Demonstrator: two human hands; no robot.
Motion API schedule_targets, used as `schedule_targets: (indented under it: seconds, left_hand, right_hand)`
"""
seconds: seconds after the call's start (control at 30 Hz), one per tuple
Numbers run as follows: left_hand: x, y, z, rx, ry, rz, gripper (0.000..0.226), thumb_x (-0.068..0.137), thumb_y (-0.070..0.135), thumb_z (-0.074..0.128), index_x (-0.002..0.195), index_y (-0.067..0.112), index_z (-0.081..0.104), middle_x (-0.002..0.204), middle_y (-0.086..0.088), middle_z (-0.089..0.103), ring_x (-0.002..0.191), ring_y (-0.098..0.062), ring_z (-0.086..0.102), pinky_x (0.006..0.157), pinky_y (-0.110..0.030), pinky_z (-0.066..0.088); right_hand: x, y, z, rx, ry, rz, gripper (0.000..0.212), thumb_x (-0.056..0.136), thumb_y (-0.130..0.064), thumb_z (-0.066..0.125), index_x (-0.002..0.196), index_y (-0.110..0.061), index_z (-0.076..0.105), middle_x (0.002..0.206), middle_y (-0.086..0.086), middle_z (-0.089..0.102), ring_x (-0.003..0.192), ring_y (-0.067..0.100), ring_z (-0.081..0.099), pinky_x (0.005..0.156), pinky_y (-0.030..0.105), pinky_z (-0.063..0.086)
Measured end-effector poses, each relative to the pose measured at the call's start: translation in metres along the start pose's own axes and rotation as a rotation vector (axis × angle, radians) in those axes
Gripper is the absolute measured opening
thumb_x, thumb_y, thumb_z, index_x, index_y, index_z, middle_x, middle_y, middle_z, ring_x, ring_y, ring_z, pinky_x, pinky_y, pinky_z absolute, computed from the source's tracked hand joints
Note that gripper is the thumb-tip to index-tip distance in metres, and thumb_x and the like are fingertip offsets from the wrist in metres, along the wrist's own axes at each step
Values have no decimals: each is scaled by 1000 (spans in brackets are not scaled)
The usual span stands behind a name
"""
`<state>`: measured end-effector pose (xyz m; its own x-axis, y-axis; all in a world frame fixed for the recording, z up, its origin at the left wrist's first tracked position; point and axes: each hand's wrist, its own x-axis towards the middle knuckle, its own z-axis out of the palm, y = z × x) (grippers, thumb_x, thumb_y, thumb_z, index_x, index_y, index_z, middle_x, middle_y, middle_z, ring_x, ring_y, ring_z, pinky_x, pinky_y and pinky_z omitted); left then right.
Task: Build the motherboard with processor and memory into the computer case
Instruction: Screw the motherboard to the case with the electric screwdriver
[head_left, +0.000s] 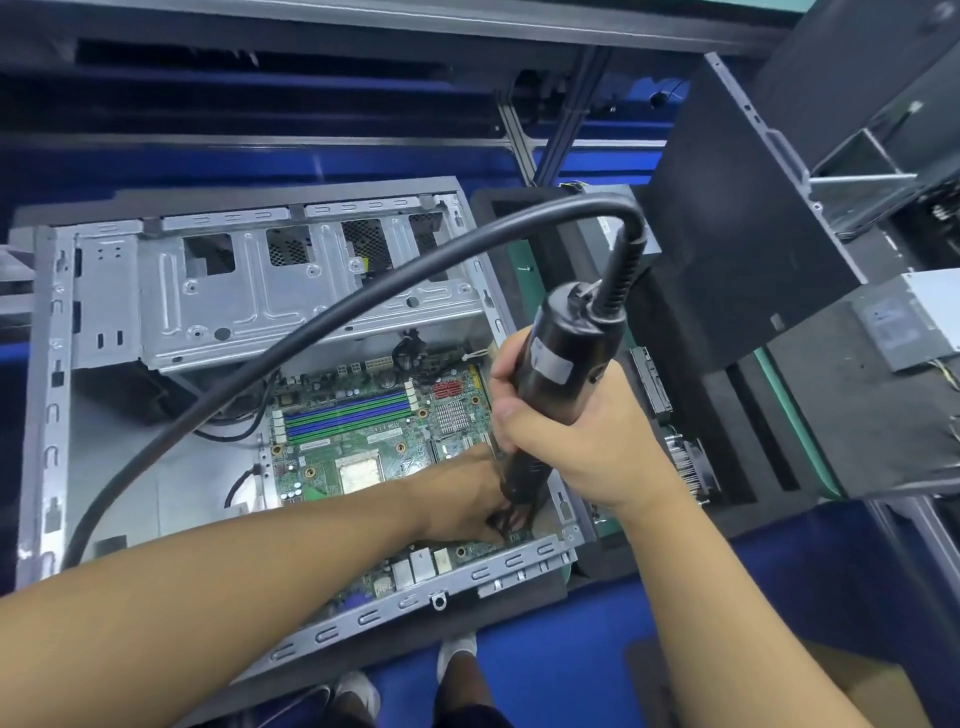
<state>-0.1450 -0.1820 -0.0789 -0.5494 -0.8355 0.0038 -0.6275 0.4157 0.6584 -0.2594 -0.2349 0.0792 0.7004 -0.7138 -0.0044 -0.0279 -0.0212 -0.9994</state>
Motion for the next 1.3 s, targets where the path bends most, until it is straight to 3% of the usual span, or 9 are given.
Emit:
schedule_targets:
  seconds: [0.17, 0.27, 0.43, 0.5, 0.67, 0.77, 1.1, 1.2, 1.3]
  left_hand:
    - [-7, 7, -14, 42, -12, 74, 20, 70, 21, 78, 81, 15, 62, 74, 2, 59, 67, -6, 36, 81, 8, 14]
    - [-10, 6, -23, 237, 40, 153, 35, 55, 43, 80, 81, 24, 64, 78, 9, 62, 73, -4, 42, 64, -8, 22]
    - [-15, -11, -23, 297, -66, 80, 45, 70, 55, 66, 101, 22, 63, 101, 4, 59, 94, -14, 48, 84, -35, 49]
    - [-13, -7, -26, 316, -73, 82, 43, 67, 55, 68, 94, 22, 62, 92, 5, 58, 88, -12, 44, 79, -36, 50]
    - [-6, -12, -27, 411, -165, 51, 61, 70, 65, 55, 116, 26, 58, 115, 5, 55, 104, -15, 46, 92, -37, 44]
    - [-5, -12, -26, 433, -169, 59, 62, 71, 66, 55, 117, 25, 57, 114, 4, 53, 102, -16, 44, 92, -38, 44]
    - [-11, -14, -22, 379, -118, 101, 57, 72, 60, 64, 110, 18, 62, 112, -2, 57, 104, -21, 49, 90, -41, 47]
    - [-9, -15, -21, 384, -130, 101, 59, 73, 61, 63, 112, 17, 61, 116, -2, 56, 107, -21, 49, 92, -42, 46]
    - [-8, -16, -22, 393, -138, 111, 61, 74, 63, 61, 115, 17, 60, 114, -2, 57, 106, -21, 50, 93, -41, 46]
  right_hand:
    - [-9, -8, -2, -38, -107, 0, 16, 79, -10, 66, 87, -24, 60, 76, 13, 56, 67, 22, 55, 67, 43, 49]
    - [-14, -13, -4, -59, -102, -4, 18, 79, -11, 65, 87, -26, 61, 78, 8, 58, 69, 21, 57, 68, 40, 48]
    - [-24, -13, -5, -97, -42, -8, 14, 78, -15, 66, 86, -26, 63, 77, 1, 61, 68, 24, 58, 71, 41, 49]
    - [-26, -14, -5, -107, -26, -14, 11, 78, -12, 67, 81, -21, 61, 74, 2, 62, 68, 26, 59, 71, 44, 51]
    - [-29, -12, -6, -132, -28, -27, 6, 80, -8, 66, 82, -11, 61, 70, 3, 61, 66, 25, 58, 68, 36, 50]
    - [-31, -9, -5, -74, -2, 5, 15, 80, -9, 68, 93, -16, 65, 74, -6, 62, 69, 19, 60, 73, 34, 51]
    - [-27, -9, -2, -52, -5, -24, 6, 77, -16, 67, 82, -17, 63, 70, -1, 61, 65, 22, 57, 67, 37, 50]
    - [-24, -10, -2, -87, -20, -46, 17, 79, -2, 65, 76, -18, 61, 67, 6, 58, 63, 29, 55, 64, 46, 48]
    - [-21, -8, 0, -94, -50, -36, 20, 80, 3, 62, 76, -16, 60, 67, 4, 59, 63, 24, 56, 66, 40, 49]
